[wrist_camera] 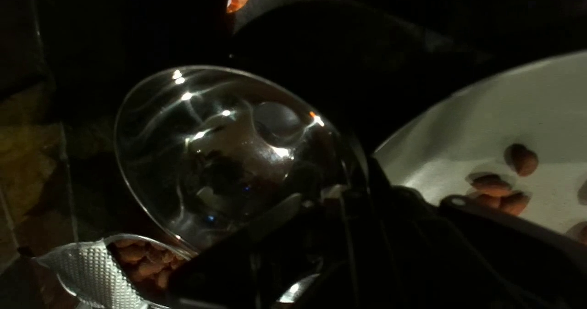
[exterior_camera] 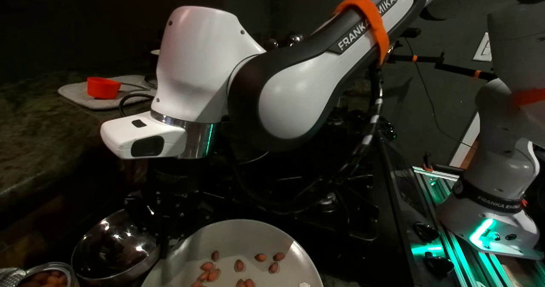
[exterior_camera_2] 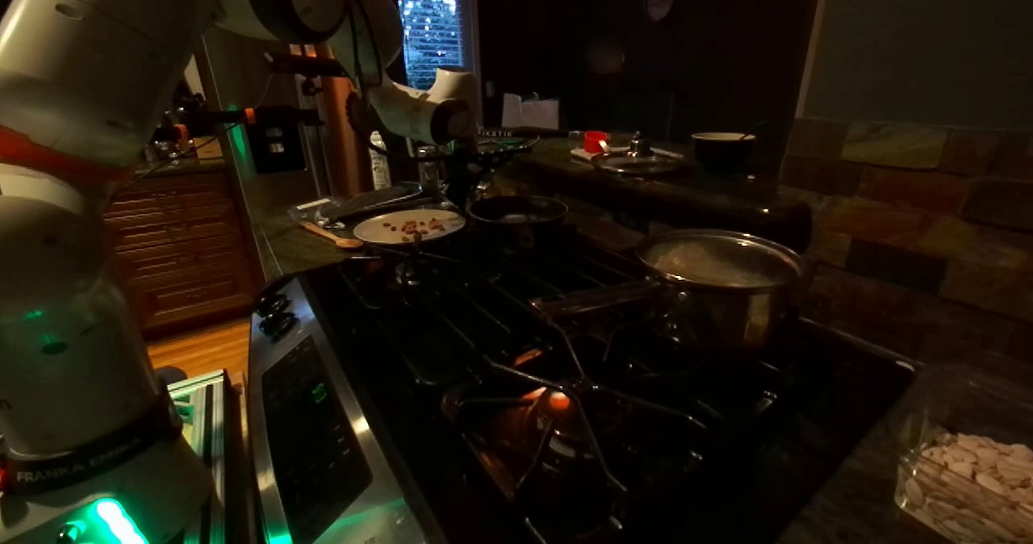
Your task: Move the silver bowl to the counter on the left
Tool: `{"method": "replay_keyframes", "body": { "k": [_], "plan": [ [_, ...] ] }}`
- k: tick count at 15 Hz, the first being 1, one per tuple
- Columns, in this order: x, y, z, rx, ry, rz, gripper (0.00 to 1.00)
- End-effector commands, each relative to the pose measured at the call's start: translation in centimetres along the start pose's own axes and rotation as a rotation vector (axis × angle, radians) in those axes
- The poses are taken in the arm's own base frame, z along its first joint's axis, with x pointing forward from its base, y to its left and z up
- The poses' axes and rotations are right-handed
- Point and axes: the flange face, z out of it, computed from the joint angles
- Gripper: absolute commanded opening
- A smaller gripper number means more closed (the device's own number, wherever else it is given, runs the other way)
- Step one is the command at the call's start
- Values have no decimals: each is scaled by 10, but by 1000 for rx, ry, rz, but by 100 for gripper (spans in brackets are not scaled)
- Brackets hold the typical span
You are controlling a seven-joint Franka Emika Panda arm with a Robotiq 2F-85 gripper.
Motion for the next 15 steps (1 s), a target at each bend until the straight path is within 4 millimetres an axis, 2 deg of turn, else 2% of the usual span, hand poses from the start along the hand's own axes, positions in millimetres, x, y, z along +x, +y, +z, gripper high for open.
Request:
{"method": "replay_keyframes", "body": {
  "k": [1,3,4,5,6,7,9,12,14,15],
  "plan": [
    [-10,4,5,-37,5,-8,19],
    [-15,6,4,-56,-5,-18,7],
    [-17,7,4,-58,-3,-17,4],
    [-18,6,4,-52,2,-13,36],
    [-18,5,4,-40,3,-17,32],
    [-19,4,3,-38,1,-17,32],
    [-10,2,-7,-21,2,-9,45],
    [12,-4,-39,-12,-2,-22,67],
    [24,-11,-73,-22,-13,-18,82],
    [21,-17,-95,-35,-56,8,91]
  ]
}}
